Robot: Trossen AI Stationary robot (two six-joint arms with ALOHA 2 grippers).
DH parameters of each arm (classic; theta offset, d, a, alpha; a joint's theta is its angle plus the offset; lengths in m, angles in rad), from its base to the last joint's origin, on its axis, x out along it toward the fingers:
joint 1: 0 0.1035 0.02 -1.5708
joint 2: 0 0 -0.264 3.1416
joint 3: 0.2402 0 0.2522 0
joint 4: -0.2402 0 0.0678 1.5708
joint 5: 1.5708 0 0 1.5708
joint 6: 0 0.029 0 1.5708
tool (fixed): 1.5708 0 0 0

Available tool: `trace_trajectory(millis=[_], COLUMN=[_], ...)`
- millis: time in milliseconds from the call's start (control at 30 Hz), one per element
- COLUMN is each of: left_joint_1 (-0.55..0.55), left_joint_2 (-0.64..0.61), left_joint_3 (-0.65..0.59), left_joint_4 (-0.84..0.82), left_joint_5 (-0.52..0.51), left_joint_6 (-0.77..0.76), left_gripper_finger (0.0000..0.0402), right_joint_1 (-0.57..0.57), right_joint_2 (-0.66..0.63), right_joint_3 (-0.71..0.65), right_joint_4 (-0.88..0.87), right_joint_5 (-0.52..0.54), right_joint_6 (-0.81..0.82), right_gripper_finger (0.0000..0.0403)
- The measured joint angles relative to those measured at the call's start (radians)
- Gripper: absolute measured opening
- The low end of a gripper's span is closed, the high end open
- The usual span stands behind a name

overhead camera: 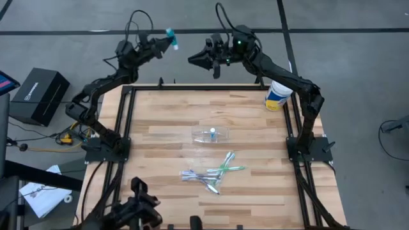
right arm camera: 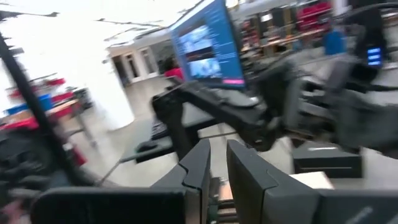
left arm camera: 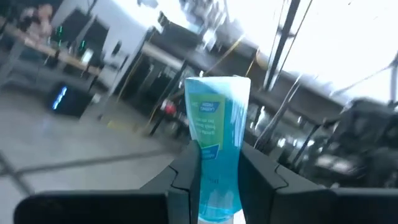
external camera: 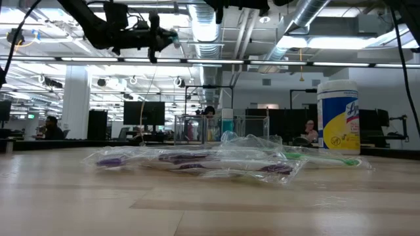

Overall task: Pick & Place toothbrushing station
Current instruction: Put the blue mouthwash bottle into the transparent organizer

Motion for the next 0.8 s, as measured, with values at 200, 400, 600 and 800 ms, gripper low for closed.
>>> trace_trajectory(millis=[200,400,600,800], left_joint_1=[-0.04,-0.04,-0.051,-0.119], left_joint_2=[0.0,0.0,0.0,-0.043], left_joint_3=[0.0,0.0,0.0,0.033], left_joint_4=[0.188,0.397,0.589,0.626], left_joint_5=[-0.102,-0.24,-0.385,-0.354], left_joint_6=[-0.117,-0.388,-0.624,-0.694], left_gripper_finger=[0.0067,0.0067,0.0067,0.0067], right_joint_1=[-0.006,-0.006,-0.006,-0.001], right_joint_2=[0.0,0.0,0.0,-0.001], right_joint_3=[0.0,0.0,0.004,0.07], right_joint_4=[0.022,0.162,0.215,0.065], right_joint_5=[0.124,0.223,0.265,0.29], right_joint_6=[-0.022,-0.187,-0.381,-0.702], right_gripper_finger=[0.0047,0.0047,0.0047,0.0047])
